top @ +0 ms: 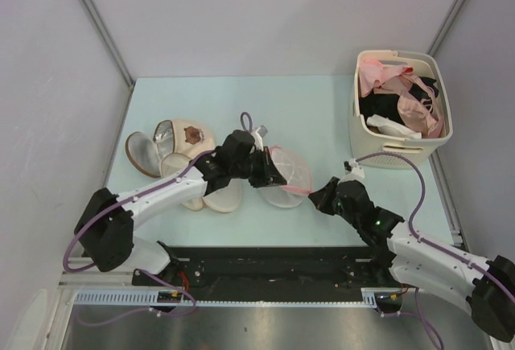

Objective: Unzip the laundry bag and remove the bra

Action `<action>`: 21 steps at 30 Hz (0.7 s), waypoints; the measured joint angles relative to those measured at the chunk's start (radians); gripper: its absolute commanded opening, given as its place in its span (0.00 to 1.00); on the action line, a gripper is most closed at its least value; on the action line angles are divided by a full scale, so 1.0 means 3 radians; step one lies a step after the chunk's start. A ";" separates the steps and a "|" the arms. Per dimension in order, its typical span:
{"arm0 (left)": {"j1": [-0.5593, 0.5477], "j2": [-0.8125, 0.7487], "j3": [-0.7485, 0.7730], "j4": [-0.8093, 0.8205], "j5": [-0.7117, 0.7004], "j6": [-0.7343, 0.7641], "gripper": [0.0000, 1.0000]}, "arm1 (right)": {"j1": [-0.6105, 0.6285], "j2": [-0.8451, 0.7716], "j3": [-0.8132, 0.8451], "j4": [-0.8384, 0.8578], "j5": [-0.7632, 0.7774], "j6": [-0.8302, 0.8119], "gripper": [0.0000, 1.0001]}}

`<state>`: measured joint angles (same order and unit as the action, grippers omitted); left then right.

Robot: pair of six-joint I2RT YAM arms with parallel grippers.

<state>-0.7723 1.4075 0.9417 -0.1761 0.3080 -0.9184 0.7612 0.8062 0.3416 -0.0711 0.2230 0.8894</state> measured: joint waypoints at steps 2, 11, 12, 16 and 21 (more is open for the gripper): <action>0.0004 0.0006 0.0064 -0.0043 0.0060 0.0092 0.00 | -0.0009 0.0062 -0.0062 0.0122 -0.0014 -0.0014 0.00; 0.0024 0.0286 0.0341 -0.0134 0.0268 0.0385 0.26 | 0.0183 0.0070 -0.0150 0.0173 0.0150 0.0003 0.00; 0.0029 0.0366 0.0448 -0.0195 0.0292 0.0432 0.36 | 0.0252 -0.0001 -0.0149 0.0106 0.0219 0.0013 0.00; 0.0045 0.0479 0.0732 -0.0407 0.0207 0.0600 0.90 | 0.0526 -0.0243 -0.0132 -0.0159 0.0441 0.0114 0.00; 0.0055 0.0235 0.0832 -0.0767 -0.0132 0.0680 0.94 | 0.0702 -0.0329 -0.0122 -0.0361 0.0600 0.0263 0.00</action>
<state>-0.7559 1.4780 1.1912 -0.4061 0.2684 -0.7143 0.9718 0.7074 0.3050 -0.1795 0.4030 0.9684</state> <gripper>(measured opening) 0.929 0.009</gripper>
